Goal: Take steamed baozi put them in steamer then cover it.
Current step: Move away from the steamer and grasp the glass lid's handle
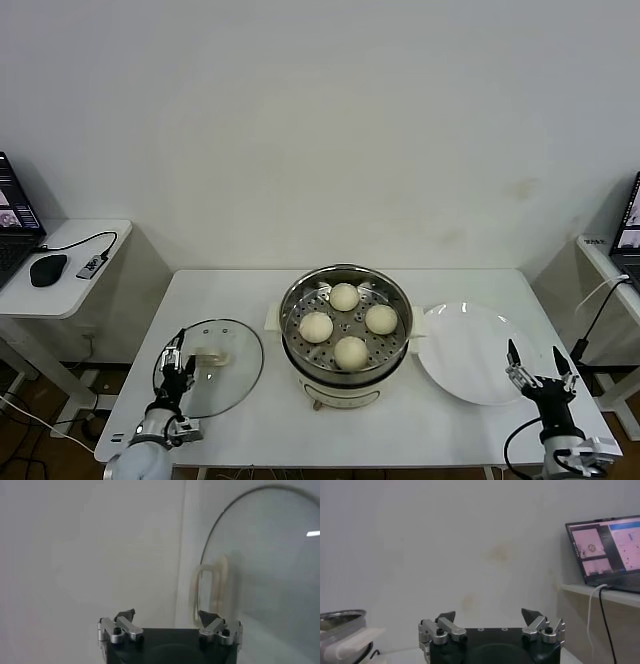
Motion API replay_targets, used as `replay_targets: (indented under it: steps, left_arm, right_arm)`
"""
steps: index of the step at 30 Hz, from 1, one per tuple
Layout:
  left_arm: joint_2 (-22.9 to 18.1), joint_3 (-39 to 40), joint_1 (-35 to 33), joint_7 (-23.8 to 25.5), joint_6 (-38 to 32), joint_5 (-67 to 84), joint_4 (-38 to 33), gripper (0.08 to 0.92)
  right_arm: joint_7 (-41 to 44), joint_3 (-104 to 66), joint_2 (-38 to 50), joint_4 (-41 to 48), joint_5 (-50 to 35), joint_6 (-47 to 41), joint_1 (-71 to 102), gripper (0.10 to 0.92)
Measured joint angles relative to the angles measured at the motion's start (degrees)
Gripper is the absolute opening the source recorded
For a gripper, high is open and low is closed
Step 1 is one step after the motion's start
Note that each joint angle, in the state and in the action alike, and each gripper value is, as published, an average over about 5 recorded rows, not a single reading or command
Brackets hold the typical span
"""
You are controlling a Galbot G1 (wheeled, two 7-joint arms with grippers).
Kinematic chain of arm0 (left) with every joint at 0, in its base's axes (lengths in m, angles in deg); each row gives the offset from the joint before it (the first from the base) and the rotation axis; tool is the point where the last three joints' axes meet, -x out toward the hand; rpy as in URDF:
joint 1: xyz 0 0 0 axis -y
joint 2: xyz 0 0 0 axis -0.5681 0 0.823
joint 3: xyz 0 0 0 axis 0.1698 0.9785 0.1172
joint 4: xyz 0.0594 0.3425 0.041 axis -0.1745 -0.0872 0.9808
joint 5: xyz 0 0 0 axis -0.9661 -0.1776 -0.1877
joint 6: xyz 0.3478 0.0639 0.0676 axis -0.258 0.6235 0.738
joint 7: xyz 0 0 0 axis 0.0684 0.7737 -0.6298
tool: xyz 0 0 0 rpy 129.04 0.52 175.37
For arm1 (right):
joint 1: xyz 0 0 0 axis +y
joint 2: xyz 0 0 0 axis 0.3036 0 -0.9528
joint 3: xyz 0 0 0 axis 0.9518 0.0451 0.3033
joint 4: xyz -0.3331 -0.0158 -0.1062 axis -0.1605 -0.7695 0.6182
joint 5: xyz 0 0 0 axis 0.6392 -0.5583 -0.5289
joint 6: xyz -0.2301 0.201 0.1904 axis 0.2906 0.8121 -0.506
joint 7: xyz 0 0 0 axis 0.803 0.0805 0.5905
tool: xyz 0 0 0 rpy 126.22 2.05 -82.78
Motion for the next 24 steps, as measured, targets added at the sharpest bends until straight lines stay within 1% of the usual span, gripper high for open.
replay_targets:
  steps: [8, 21, 24]
  left_arm:
    - [-1.00, 1.39, 2.45, 0.39, 1.03, -0.15, 1.71, 0.823]
    - [-1.66, 2.14, 5.70, -1.29, 2.53, -0.45, 5.28, 0.823]
    - [-1.45, 2.12, 5.79, -1.57, 2.55, -0.44, 5.98, 0.787]
  right_arm:
    - [-0.02, -0.49, 0.00, 0.62, 0.00, 0.08, -0.33, 0.823]
    - [0.03, -0.61, -0.11, 1.08, 0.07, 0.17, -0.20, 0.823]
    - [0.04, -0.77, -0.08, 1.08, 0.10, 0.17, 0.01, 0.823]
